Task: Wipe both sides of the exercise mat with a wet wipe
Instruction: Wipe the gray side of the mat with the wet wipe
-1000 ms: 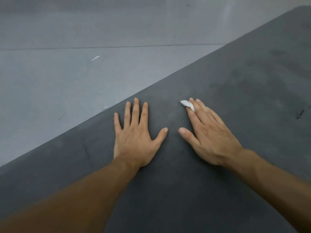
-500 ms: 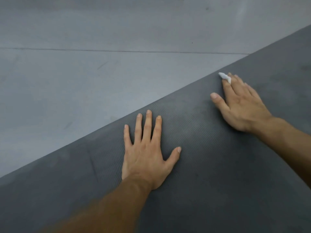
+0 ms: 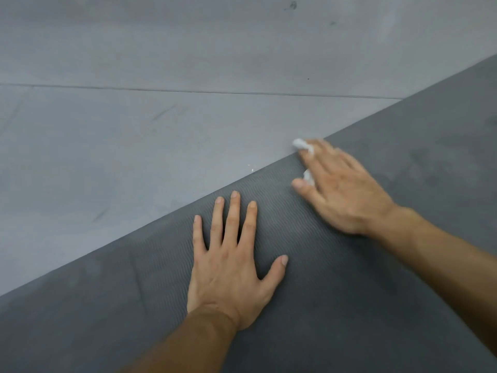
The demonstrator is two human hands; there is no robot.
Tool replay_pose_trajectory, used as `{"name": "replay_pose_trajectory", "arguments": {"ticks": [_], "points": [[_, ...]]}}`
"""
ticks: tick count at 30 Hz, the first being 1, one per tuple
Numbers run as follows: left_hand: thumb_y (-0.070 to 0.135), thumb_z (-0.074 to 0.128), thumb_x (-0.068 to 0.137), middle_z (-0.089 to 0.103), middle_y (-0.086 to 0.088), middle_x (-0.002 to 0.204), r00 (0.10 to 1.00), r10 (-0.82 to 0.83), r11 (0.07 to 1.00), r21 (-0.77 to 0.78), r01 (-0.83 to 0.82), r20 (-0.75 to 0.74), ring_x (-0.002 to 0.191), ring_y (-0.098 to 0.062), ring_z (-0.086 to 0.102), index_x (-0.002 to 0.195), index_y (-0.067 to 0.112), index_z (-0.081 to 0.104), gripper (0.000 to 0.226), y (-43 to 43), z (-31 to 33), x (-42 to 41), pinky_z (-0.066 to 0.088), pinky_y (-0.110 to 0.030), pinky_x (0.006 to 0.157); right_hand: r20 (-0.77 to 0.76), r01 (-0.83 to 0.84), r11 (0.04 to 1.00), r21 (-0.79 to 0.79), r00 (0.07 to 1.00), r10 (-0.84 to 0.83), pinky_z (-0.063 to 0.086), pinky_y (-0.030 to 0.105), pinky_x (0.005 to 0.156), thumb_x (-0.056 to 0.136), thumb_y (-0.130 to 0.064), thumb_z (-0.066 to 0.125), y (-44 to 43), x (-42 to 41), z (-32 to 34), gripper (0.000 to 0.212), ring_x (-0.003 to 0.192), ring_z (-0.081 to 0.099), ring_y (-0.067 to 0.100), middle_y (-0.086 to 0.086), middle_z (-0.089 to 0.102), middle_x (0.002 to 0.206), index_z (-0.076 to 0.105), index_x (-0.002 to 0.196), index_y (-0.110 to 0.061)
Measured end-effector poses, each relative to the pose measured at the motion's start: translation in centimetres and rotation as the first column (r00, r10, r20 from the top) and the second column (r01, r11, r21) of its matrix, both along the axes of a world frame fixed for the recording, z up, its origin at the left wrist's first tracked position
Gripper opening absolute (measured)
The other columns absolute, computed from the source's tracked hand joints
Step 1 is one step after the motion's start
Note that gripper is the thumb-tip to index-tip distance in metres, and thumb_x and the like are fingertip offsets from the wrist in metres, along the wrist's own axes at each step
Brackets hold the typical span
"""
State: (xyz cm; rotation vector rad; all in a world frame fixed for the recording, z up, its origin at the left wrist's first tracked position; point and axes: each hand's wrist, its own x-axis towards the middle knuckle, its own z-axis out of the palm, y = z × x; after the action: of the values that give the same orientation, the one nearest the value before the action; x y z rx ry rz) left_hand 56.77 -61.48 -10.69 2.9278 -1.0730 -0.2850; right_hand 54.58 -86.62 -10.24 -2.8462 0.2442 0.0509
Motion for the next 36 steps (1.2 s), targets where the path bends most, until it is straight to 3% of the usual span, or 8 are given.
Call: {"name": "replay_pose_trajectory", "arguments": {"ticks": [6,12,18,23,26,29,32,36], "points": [[0.077,0.021,0.096,0.004,-0.005,0.174,1.0,-0.001,1.0,0.003,0.001,0.0,0.16,-0.027,-0.002,0.165,0.02,0.018,0.09,0.0,-0.1,0.0,0.014,-0.063,0.125,-0.033,0.235,0.972,0.008,0.971,-0.235,0.006,0.04,0.13,0.096,-0.073,0.001,-5.3,0.4,-0.7,0.089,0.16,0.0,0.013,-0.002,0.008,0.173,0.011,0.166,-0.018],[0.076,0.024,0.095,0.004,-0.005,0.174,1.0,-0.001,1.0,0.016,0.001,0.007,0.16,-0.027,-0.001,0.165,0.02,0.019,0.09,-0.1,-0.1,0.1,0.015,-0.063,0.124,-0.07,-0.011,0.998,0.066,0.997,0.015,-0.006,0.03,0.128,0.096,-0.073,0.001,2.3,0.1,0.8,0.089,0.159,-0.006,0.011,0.001,0.006,0.174,0.006,0.166,-0.018],[0.074,0.027,0.095,0.007,-0.004,0.174,1.0,0.002,1.0,0.005,-0.002,0.01,0.16,-0.025,0.0,0.165,0.019,0.022,0.089,0.0,-0.2,0.0,0.016,-0.062,0.124,-0.101,-0.245,0.968,0.05,0.963,0.249,0.004,0.036,0.13,0.101,-0.07,0.0,5.5,-2.8,0.9,0.084,0.158,-0.012,0.008,-0.004,-0.003,0.175,0.006,0.167,-0.017],[0.077,0.012,0.096,0.003,-0.003,0.174,1.0,-0.011,1.0,0.019,0.01,0.014,0.16,-0.025,-0.004,0.166,0.021,0.017,0.09,-0.1,-0.2,0.1,0.013,-0.062,0.125,-0.004,0.063,0.997,0.035,0.998,-0.063,0.01,0.037,0.129,0.101,-0.065,0.01,-2.1,-3.0,0.1,0.076,0.16,0.006,0.013,-0.001,0.015,0.173,0.005,0.166,-0.027],[0.078,0.008,0.095,0.003,-0.004,0.174,1.0,-0.012,1.0,0.019,0.012,0.01,0.16,-0.025,-0.002,0.166,0.021,0.017,0.091,0.0,-0.2,0.2,0.013,-0.062,0.125,0.005,0.256,0.967,-0.016,0.967,-0.256,0.013,0.04,0.129,0.1,-0.066,0.007,-7.3,-3.4,-0.7,0.08,0.16,0.008,0.019,0.004,0.015,0.173,0.014,0.165,-0.021],[0.078,0.009,0.095,0.003,-0.004,0.174,1.0,-0.016,1.0,0.019,0.016,0.013,0.16,-0.026,-0.002,0.166,0.022,0.017,0.091,0.1,-0.2,0.2,0.013,-0.062,0.125,-0.034,0.321,0.947,-0.01,0.946,-0.321,0.012,0.043,0.129,0.096,-0.071,0.002,-8.1,-3.2,-0.8,0.089,0.16,0.005,0.019,0.005,0.012,0.173,0.017,0.164,-0.015],[0.078,0.008,0.095,0.004,-0.004,0.174,1.0,-0.017,1.0,0.014,0.017,0.016,0.16,-0.026,-0.001,0.166,0.022,0.017,0.091,0.1,-0.2,0.2,0.014,-0.062,0.125,-0.038,0.251,0.967,0.05,0.968,-0.249,0.008,0.038,0.13,0.096,-0.071,0.005,-5.0,-2.8,-0.4,0.087,0.16,0.003,0.018,0.004,0.012,0.173,0.01,0.166,-0.019],[0.078,0.011,0.095,0.004,-0.004,0.174,1.0,-0.018,1.0,0.01,0.018,0.019,0.16,-0.026,-0.001,0.165,0.021,0.018,0.09,0.0,-0.3,0.2,0.014,-0.063,0.125,-0.076,-0.013,0.998,0.068,0.997,0.019,0.001,0.033,0.129,0.1,-0.067,0.007,0.8,-4.4,0.7,0.081,0.159,-0.007,0.011,-0.001,0.004,0.174,0.004,0.166,-0.021]]}}
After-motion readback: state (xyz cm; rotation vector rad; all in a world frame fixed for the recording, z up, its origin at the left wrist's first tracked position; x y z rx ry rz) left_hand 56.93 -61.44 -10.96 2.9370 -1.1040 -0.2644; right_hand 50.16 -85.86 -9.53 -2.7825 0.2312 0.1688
